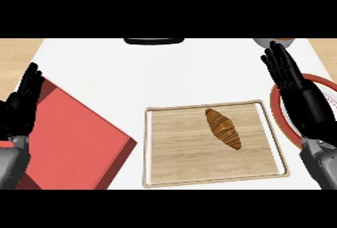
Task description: Pick the croissant from the tray and place it in the plate
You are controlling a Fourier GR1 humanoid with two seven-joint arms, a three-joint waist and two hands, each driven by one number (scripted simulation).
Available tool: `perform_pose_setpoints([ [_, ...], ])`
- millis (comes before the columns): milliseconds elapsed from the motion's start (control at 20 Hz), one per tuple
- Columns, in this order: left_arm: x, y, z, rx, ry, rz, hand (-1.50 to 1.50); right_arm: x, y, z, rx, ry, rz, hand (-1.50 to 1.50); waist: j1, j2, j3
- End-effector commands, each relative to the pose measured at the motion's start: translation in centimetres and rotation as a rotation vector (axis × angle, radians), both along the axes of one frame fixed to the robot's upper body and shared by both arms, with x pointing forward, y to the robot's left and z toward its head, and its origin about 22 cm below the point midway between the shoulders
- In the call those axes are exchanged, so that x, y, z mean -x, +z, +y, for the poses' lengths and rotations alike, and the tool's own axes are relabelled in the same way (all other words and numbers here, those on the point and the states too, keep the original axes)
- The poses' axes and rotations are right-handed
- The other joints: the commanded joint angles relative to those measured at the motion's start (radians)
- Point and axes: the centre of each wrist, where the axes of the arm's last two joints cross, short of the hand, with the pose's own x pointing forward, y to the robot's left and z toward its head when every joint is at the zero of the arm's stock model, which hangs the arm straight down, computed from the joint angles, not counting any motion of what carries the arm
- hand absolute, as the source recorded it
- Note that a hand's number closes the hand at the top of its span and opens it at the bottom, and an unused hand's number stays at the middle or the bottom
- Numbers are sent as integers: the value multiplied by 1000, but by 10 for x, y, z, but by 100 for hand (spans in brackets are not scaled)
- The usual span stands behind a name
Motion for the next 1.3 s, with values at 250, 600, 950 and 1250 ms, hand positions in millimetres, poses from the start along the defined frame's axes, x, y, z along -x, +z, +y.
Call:
perform_pose_setpoints([
  [250, 35, -80, -79, 247, -164, 392, 0, -55, 47, -23, -79, 276, -18, 150, 81, 35, -22],
  [600, 45, -79, -111, 339, -242, 437, 0, -73, -28, -74, -26, -48, -43, -150, 57, 21, -20],
  [950, 58, -86, -103, 332, -206, 439, 0, -87, -15, -116, 107, 80, -42, -150, 38, 12, -23],
  [1250, 64, -87, -95, 352, -197, 433, 0, -83, 12, -113, 566, 261, 52, -150, 24, 6, -26],
])
